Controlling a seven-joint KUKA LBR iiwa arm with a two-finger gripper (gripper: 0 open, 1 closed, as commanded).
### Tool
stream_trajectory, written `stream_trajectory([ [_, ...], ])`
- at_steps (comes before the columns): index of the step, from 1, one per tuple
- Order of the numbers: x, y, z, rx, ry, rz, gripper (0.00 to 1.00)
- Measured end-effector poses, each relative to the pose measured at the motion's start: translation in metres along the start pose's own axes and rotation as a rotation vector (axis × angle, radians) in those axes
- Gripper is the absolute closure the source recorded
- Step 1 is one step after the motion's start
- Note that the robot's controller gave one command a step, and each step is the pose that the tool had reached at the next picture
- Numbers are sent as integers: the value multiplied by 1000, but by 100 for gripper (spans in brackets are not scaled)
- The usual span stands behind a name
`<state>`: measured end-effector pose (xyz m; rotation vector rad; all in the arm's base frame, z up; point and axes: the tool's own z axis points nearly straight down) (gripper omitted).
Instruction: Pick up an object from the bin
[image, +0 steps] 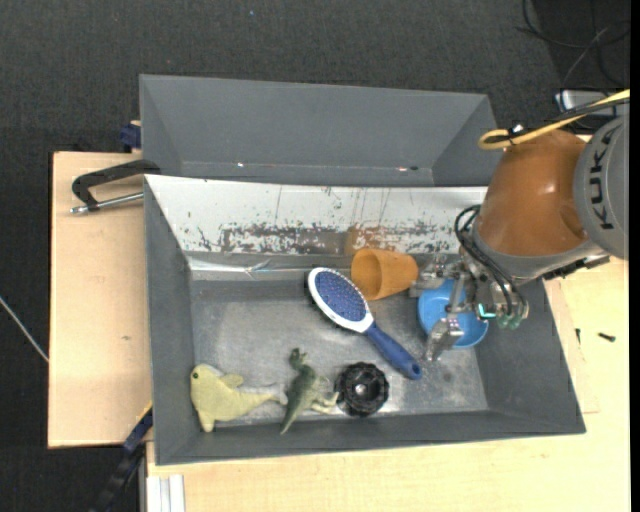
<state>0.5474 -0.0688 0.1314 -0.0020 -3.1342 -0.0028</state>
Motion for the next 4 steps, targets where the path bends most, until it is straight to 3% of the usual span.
stream_trajectory([
  [1,11,63,61,2,-11,35,0],
  [2,9,61,58,1,-19,37,100],
  [3,12,78,-59,3,-19,-334,100],
  [4,33,60,-99,7,-15,-717,100],
])
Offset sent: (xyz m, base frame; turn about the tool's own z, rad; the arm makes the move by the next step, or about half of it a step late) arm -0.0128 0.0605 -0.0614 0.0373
